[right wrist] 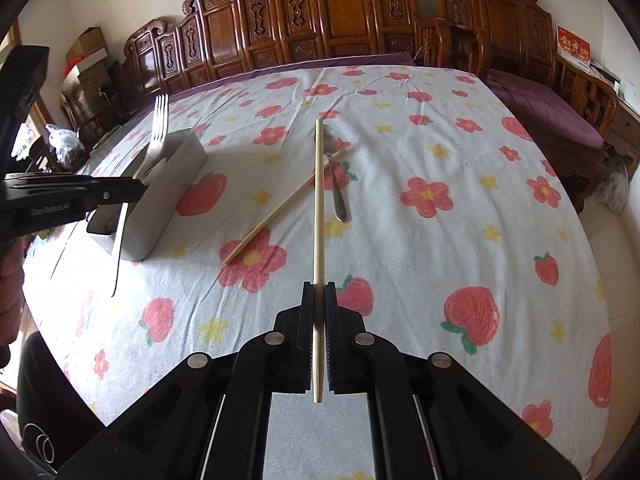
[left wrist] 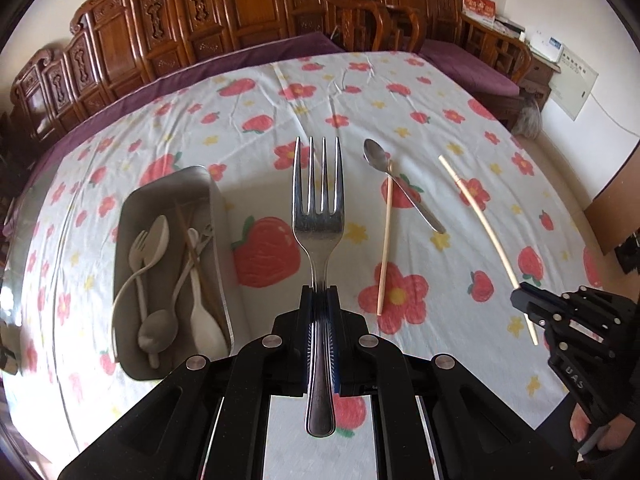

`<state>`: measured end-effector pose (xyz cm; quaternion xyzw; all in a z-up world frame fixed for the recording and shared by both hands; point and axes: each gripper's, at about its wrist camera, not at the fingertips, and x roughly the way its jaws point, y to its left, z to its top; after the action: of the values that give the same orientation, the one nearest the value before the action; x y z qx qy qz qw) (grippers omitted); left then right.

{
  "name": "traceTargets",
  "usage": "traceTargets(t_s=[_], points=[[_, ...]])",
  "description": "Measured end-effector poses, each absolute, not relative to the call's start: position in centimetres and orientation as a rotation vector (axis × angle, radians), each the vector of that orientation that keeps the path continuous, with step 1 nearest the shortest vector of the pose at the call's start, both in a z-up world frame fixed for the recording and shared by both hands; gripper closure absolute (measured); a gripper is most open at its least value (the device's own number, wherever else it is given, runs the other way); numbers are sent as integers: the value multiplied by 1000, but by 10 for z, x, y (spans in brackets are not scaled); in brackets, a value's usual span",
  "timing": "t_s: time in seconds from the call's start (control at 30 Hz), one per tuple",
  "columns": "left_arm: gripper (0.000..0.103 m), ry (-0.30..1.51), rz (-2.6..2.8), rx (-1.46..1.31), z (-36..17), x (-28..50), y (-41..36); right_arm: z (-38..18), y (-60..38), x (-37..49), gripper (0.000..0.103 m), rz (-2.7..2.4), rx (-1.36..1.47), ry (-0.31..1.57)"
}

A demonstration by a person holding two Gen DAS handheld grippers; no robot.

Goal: Organize utensils
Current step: 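Carry the metal fork into the grey tray and open the left gripper while the right gripper carries the chopstick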

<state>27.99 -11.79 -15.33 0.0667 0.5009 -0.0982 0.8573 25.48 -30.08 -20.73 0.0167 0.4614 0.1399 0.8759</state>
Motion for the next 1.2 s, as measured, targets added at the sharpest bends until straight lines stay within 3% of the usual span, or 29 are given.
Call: traceTargets(t_s=[0.53, 1.2], points=[[97, 975, -231, 68, -126, 245, -77, -198, -254, 241, 97, 359, -5, 934], [97, 854, -162, 30, -83, 214, 3, -118, -184, 208, 97, 386, -66, 794]])
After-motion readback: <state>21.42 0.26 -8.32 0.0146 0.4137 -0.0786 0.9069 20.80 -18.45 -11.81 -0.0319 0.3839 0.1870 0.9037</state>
